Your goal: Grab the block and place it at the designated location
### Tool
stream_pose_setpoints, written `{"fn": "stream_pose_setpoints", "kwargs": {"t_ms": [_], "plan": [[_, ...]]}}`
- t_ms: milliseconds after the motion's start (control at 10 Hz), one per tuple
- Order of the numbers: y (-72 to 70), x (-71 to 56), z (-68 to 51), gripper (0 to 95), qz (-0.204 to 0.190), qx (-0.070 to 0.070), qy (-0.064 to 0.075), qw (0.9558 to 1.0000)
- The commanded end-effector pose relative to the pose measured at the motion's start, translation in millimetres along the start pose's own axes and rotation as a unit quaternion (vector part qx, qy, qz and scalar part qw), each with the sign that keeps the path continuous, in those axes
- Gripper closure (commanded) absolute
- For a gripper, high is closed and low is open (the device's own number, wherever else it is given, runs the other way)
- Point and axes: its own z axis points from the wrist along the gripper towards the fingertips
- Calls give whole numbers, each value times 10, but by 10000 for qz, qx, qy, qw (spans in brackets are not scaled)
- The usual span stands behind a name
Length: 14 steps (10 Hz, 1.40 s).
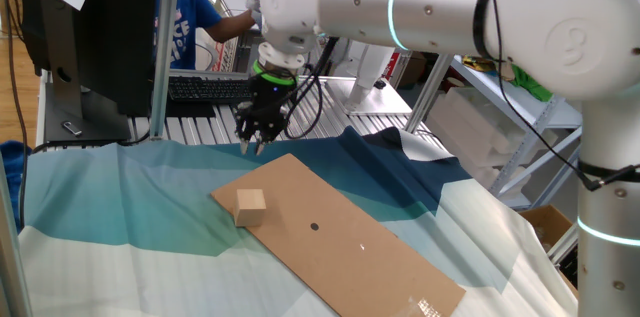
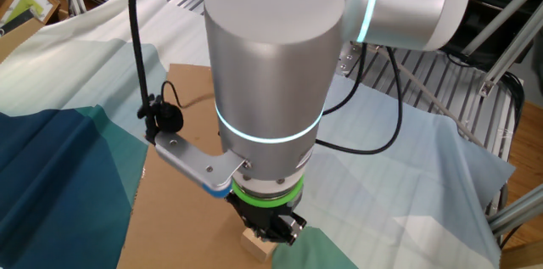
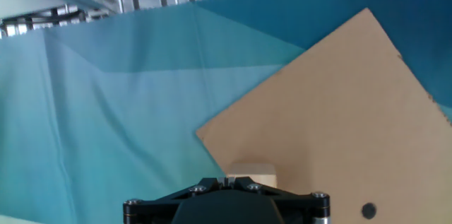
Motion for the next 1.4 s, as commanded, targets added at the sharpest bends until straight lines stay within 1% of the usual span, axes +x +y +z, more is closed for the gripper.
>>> {"fn": "stream_pose_setpoints", "kwargs": {"t_ms": [100, 200, 300, 400, 700, 800, 1000, 1100, 1200, 1300, 1400], "plan": [[0, 41, 35, 380, 55, 8, -37, 10000], [2, 64, 57, 380, 84, 6, -64, 9999], [4, 95, 94, 190, 125, 58, -120, 9998], [4, 102, 114, 190, 138, 48, -123, 9998], [-12, 100, 226, 190, 96, 47, -115, 9999], [-26, 104, 300, 190, 87, 34, -114, 9999], [-36, 112, 369, 190, 88, 13, -113, 9999], [-45, 117, 402, 380, 88, 29, -82, 9999], [-50, 120, 426, 380, 95, 60, -22, 9999], [-53, 122, 440, 380, 125, 74, -20, 9999], [-58, 135, 452, 380, 83, 27, -88, 9999]]}}
